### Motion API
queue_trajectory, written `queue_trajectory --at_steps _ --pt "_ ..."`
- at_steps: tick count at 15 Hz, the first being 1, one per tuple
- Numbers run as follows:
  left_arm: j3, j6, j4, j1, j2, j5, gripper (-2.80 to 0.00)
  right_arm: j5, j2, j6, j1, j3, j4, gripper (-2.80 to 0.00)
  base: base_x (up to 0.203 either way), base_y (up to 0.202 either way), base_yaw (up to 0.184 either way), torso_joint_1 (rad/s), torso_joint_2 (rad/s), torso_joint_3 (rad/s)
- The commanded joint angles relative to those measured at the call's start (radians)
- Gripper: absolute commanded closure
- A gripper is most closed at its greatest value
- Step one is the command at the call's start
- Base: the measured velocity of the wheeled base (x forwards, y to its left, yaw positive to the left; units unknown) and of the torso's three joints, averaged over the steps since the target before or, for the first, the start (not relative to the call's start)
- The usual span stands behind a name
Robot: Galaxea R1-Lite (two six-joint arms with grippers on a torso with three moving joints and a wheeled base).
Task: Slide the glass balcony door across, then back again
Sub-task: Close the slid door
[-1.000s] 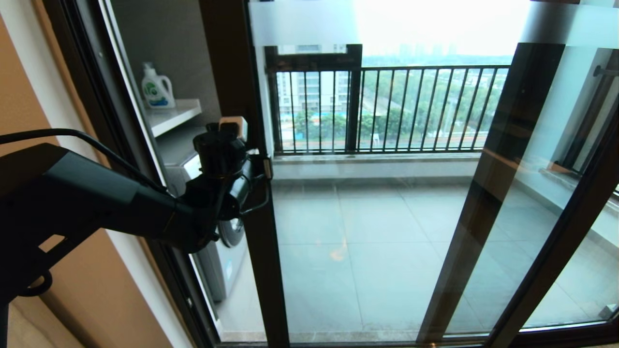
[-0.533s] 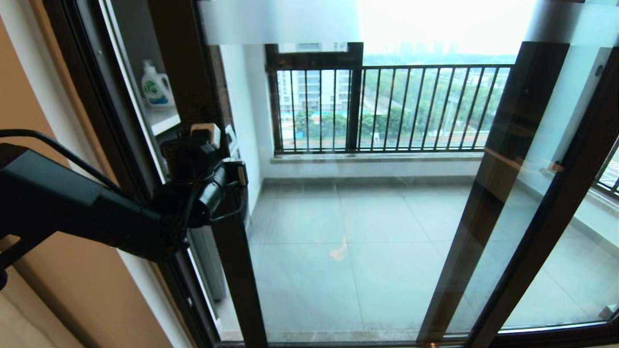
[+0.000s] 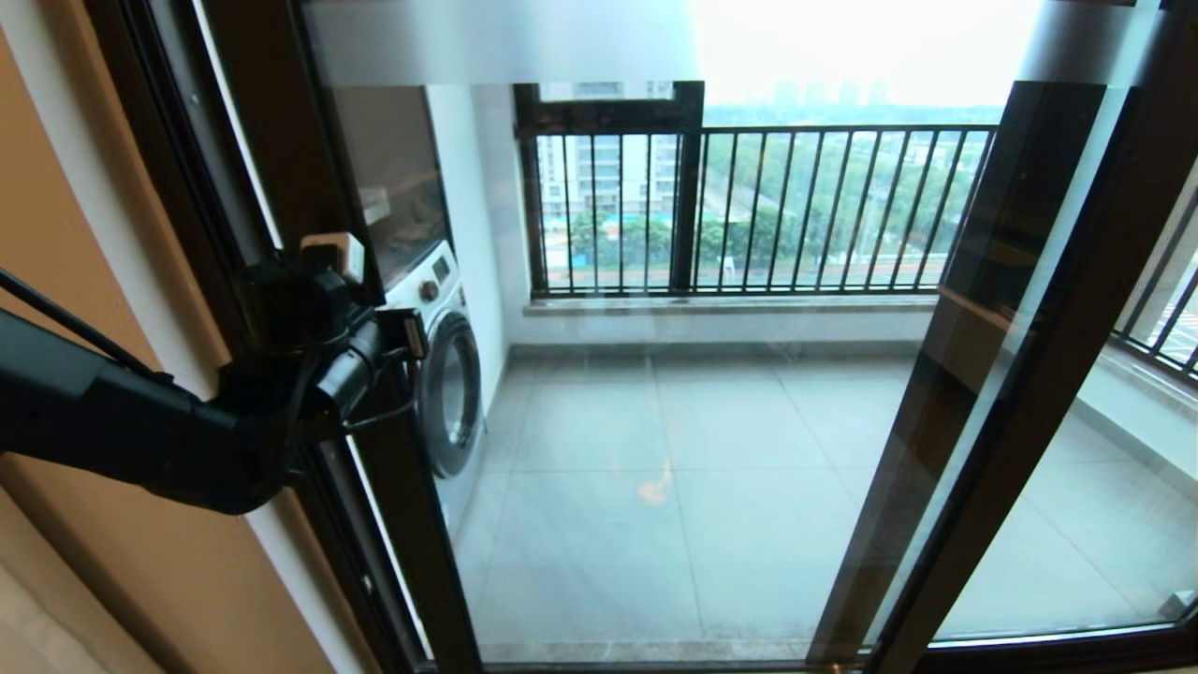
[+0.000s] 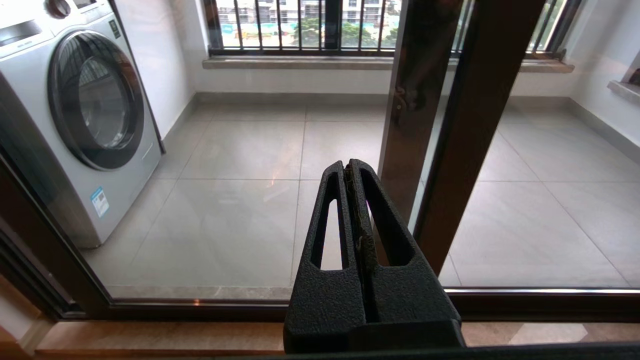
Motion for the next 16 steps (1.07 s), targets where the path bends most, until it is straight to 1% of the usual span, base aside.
queue_trajectory --at_steps 1,2,5,7,9,12,15,16 --pt "0.026 0.004 -0.062 0.035 0.000 -0.013 0.00 0.001 0.000 -0.001 0.000 0.009 0.000 0.00 0.000 0.000 0.000 0.000 0.00 0.000" --pt "0.033 0.008 -0.099 0.049 0.005 -0.022 0.00 0.001 0.000 -0.001 0.000 0.009 0.000 0.00 0.000 0.000 0.000 0.000 0.00 0.000" --pt "0.033 0.009 -0.103 0.084 0.011 -0.043 0.00 0.001 0.000 -0.001 0.000 0.009 0.000 0.00 0.000 0.000 0.000 0.000 0.00 0.000" --pt "0.024 0.010 -0.105 0.121 0.031 -0.070 0.00 0.001 0.000 -0.001 0.000 0.011 0.000 0.00 0.000 0.000 0.000 0.000 0.00 0.000" --pt "0.011 0.010 -0.106 0.148 0.045 -0.081 0.00 0.001 0.000 -0.001 0.000 0.009 -0.001 0.00 0.000 0.000 0.000 0.000 0.00 0.000" --pt "-0.001 0.012 -0.106 0.170 0.051 -0.084 0.00 0.001 0.000 -0.001 0.000 0.009 0.000 0.00 0.000 0.000 0.000 0.000 0.00 0.000" --pt "-0.049 0.026 -0.106 0.203 0.069 -0.087 0.00 0.001 0.000 -0.001 0.000 0.009 0.000 0.00 0.000 0.000 0.000 0.000 0.00 0.000" --pt "-0.058 0.030 -0.106 0.217 0.073 -0.098 0.00 0.001 0.000 -0.001 0.000 0.010 0.000 0.00 0.000 0.000 0.000 0.000 0.00 0.000"
